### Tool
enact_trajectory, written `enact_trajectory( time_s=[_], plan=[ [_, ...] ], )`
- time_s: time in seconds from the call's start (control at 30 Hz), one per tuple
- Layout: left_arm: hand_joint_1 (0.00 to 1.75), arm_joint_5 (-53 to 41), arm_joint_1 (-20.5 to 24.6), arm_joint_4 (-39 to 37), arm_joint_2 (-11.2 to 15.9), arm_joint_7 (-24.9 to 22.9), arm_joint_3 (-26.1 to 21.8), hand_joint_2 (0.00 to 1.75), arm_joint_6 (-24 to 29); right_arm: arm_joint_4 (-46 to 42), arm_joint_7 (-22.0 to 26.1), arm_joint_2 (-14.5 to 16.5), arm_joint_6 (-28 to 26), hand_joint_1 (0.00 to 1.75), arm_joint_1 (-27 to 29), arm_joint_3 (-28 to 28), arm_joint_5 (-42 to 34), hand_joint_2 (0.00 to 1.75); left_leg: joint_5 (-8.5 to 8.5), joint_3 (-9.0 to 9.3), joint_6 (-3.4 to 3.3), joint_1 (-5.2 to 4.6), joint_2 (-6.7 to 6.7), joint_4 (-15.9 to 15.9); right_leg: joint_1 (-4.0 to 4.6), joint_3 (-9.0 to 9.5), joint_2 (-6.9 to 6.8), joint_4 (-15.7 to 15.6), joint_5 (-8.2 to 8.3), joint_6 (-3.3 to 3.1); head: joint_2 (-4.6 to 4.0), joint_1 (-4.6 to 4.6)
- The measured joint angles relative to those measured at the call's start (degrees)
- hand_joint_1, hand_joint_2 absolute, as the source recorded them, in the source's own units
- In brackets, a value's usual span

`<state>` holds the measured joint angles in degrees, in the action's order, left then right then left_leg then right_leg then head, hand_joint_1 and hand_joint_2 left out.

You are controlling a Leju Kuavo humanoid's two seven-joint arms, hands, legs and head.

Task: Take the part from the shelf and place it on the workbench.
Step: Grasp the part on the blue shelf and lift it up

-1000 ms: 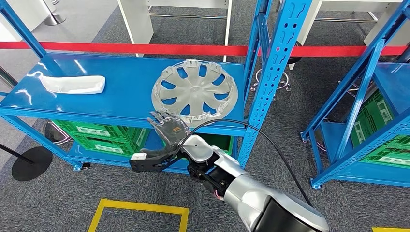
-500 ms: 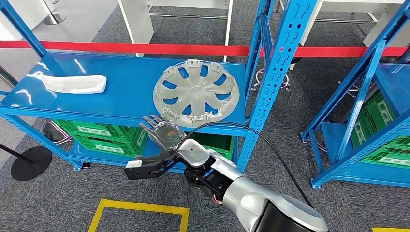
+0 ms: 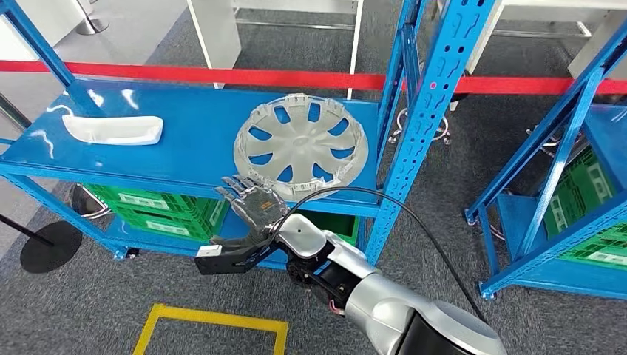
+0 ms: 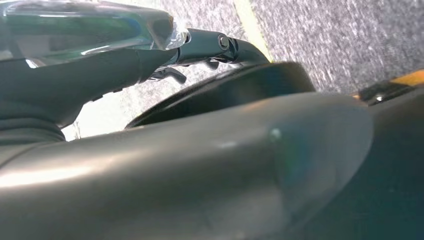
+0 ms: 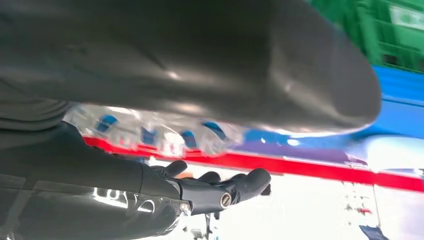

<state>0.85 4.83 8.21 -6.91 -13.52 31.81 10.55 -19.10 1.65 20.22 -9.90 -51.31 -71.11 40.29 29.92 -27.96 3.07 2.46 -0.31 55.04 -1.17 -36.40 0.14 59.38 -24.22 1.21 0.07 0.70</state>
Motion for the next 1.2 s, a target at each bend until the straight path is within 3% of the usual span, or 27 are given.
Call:
enact_trajectory(
  time_s=[0.07, 0.13, 0.17, 0.23, 0.27, 0.3, 0.33, 0.4, 0.47, 0.57, 0.63, 0.67, 0.73, 0.77, 0.8, 0.83, 0.87, 0.9, 0.97, 1.03, 1.2],
  plan=[
    [0.0, -0.06, 0.02, 0.02, -0.03, -0.01, 0.04, 0.0, -0.01, 0.03, -0.07, 0.08, -0.25, 0.0, -0.01, -0.19, -0.38, 0.0, 0.33, 0.19, 0.49, 0.12, 0.09, -0.2, 0.07, 0.08, 0.15, 0.03, -0.53, -1.15, -0.01, -0.2],
    [0.0, -0.13, 0.08, 0.04, -0.04, 0.0, 0.05, 0.0, -0.02, 0.04, -0.13, 0.16, -0.62, 0.0, -0.15, -0.28, -0.68, 0.0, 1.59, -0.7, 0.77, 0.21, 0.23, 1.99, -0.01, 0.65, 0.22, -0.02, -1.0, -2.11, -0.01, -0.38],
    [0.0, -0.16, 0.12, 0.05, -0.04, 0.01, 0.06, 0.0, -0.02, 0.04, -0.14, 0.22, -0.8, 0.0, -0.21, -0.31, -0.76, 0.0, 2.84, -2.29, 0.82, 0.17, 0.28, 5.01, -0.03, 0.99, 0.2, -0.09, -1.21, -2.51, -0.01, -0.53],
    [0.0, -0.2, 0.12, 0.05, -0.02, 0.0, 0.07, 0.0, -0.02, 0.13, -0.15, 0.23, -1.14, 0.0, -0.24, -0.39, -0.88, 0.0, 5.54, -7.46, 0.73, -0.08, 0.3, 13.62, 0.23, 1.4, 0.17, -0.08, -1.62, -3.05, -0.01, -0.77],
    [0.0, -0.2, 0.07, 0.05, 0.0, 0.01, 0.08, 0.0, -0.02, 0.21, -0.14, 0.22, -1.28, 0.0, -0.19, -0.44, -0.97, 0.0, 6.0, -9.89, 0.62, -0.17, 0.3, 16.9, 0.41, 1.6, 0.22, -0.08, -1.82, -3.21, -0.01, -0.84],
    [0.0, -0.22, 0.04, 0.05, 0.03, 0.01, 0.08, 0.0, -0.03, 0.29, -0.12, 0.22, -1.44, 0.0, -0.13, -0.49, -1.08, 0.0, 5.3, -11.42, 0.41, -0.26, 0.3, 18.16, 0.57, 1.87, 0.31, -0.08, -2.05, -3.3, -0.01, -0.87],
    [0.0, -0.25, 0.02, 0.05, 0.06, 0.02, 0.08, 0.0, -0.05, 0.37, -0.09, 0.22, -1.61, 0.0, -0.09, -0.54, -1.2, 0.0, 3.44, -11.71, 0.11, -0.37, 0.3, 17.0, 0.71, 2.25, 0.42, -0.08, -2.3, -3.31, -0.01, -0.89],
    [0.0, -0.28, 0.05, 0.04, 0.14, -0.02, 0.08, 0.0, -0.09, 0.43, 0.03, 0.23, -1.9, 0.0, -0.08, -0.62, -1.38, 0.0, -1.7, -9.45, -0.68, -0.73, 0.32, 9.79, 0.87, 3.16, 0.58, -0.09, -2.91, -3.12, -0.01, -0.9],
    [0.0, -0.29, 0.08, 0.03, 0.18, -0.1, 0.08, 0.0, -0.12, 0.44, 0.19, 0.23, -2.1, 0.0, -0.11, -0.7, -1.53, 0.0, -4.11, -7.03, -1.21, -1.16, 0.34, 3.88, 1.17, 3.5, 0.68, -0.05, -3.41, -2.66, -0.01, -0.92],
    [0.0, -0.4, 0.03, 0.04, 0.21, -0.22, 0.08, 0.0, -0.16, 0.45, 0.35, 0.22, -2.24, 0.0, -0.12, -0.91, -1.67, 0.0, -3.84, -6.34, -1.56, -1.34, 0.22, 2.46, 1.3, 3.49, 0.66, -0.33, -3.63, -1.78, -0.01, -0.8],
    [0.0, -0.53, -0.02, 0.05, 0.19, -0.25, 0.08, 0.0, -0.19, 0.45, 0.38, 0.19, -2.38, 0.0, -0.23, -1.07, -1.73, 0.0, -3.8, -6.01, -2.11, -1.11, 0.15, 2.23, 1.22, 2.98, 0.56, 1.12, -4.68, -1.13, -0.01, -0.6],
    [0.0, -0.61, 0.01, 0.05, 0.15, -0.25, 0.09, 0.0, -0.21, 0.45, 0.38, 0.16, -2.48, 0.0, -0.29, -1.12, -1.78, 0.0, -3.74, -5.81, -2.41, -0.98, 0.17, 2.12, 1.18, 1.83, 0.53, 3.55, -5.92, -0.82, -0.01, -0.46],
    [0.0, -0.75, 0.04, 0.04, 0.15, -0.25, 0.1, 0.0, -0.26, 0.51, 0.38, 0.06, -2.71, 0.0, -0.29, -1.24, -1.85, 0.0, -3.49, -5.61, -2.83, -0.98, 0.23, 2.12, 1.12, -2.29, 0.48, 11.44, -9.05, -0.38, -0.01, -0.2],
    [0.0, -0.78, 0.01, 0.04, 0.17, -0.25, 0.1, 0.0, -0.27, 0.57, 0.35, 0.0, -2.84, 0.0, -0.23, -1.29, -1.86, 0.0, -3.37, -5.53, -2.92, -1.0, 0.25, 2.13, 1.11, -4.35, 0.48, 14.9, -9.98, -0.28, -0.01, -0.18],
    [0.0, -0.8, -0.02, 0.03, 0.19, -0.26, 0.1, 0.0, -0.28, 0.66, 0.32, -0.05, -2.98, 0.0, -0.17, -1.33, -1.88, 0.0, -3.25, -5.41, -2.96, -1.03, 0.21, 2.15, 1.12, -5.61, 0.48, 16.62, -9.91, -0.3, -0.01, -0.17],
    [0.0, -0.81, -0.04, 0.03, 0.2, -0.26, 0.1, 0.0, -0.28, 0.73, 0.27, -0.09, -3.15, 0.0, -0.13, -1.36, -1.9, 0.0, -3.1, -5.21, -2.94, -1.06, 0.13, 2.15, 1.12, -5.73, 0.48, 15.96, -8.69, -0.43, -0.01, -0.15],
    [0.0, -0.81, -0.05, 0.04, 0.19, -0.26, 0.11, 0.0, -0.28, 0.79, 0.19, -0.1, -3.37, 0.0, -0.11, -1.38, -1.92, 0.0, -2.9, -4.9, -2.89, -1.1, 0.04, 2.15, 1.15, -4.61, 0.48, 12.88, -6.51, -0.7, -0.01, -0.13],
    [0.0, -0.81, -0.03, 0.04, 0.15, -0.26, 0.13, 0.0, -0.28, 0.84, 0.11, -0.1, -3.59, 0.0, -0.12, -1.39, -1.97, 0.0, -2.67, -4.56, -2.79, -1.13, -0.05, 2.14, 1.21, -2.75, 0.47, 8.39, -4.04, -1.1, -0.01, -0.09],
    [0.0, -0.81, 0.01, 0.05, 0.04, -0.28, 0.15, 0.0, -0.31, 0.91, -0.19, -0.08, -3.95, 0.0, -0.19, -1.4, -2.1, 0.0, -2.25, -4.21, -2.4, -1.29, -0.14, 2.18, 1.47, 0.49, 0.43, 1.3, -1.23, -1.88, -0.01, -0.16],
    [0.0, -0.81, 0.02, 0.04, -0.02, -0.34, 0.17, 0.0, -0.37, 1.02, -0.6, -0.06, -4.08, 0.0, -0.26, -1.43, -2.22, 0.0, -2.02, -4.29, -2.0, -1.36, -0.14, 2.27, 1.72, 1.34, 0.46, -0.43, -1.15, -2.15, -0.01, -0.27],
    [0.0, -0.81, 0.02, 0.03, 0.04, -0.48, 0.4, 0.0, -0.36, 1.28, -1.8, 0.05, -4.09, 0.0, -0.3, -1.55, -2.32, 0.0, -2.02, -3.97, -2.21, -1.28, -0.11, 1.83, 1.76, 1.39, 0.62, -0.64, -1.13, -2.2, -0.01, -0.35]
  ],
)
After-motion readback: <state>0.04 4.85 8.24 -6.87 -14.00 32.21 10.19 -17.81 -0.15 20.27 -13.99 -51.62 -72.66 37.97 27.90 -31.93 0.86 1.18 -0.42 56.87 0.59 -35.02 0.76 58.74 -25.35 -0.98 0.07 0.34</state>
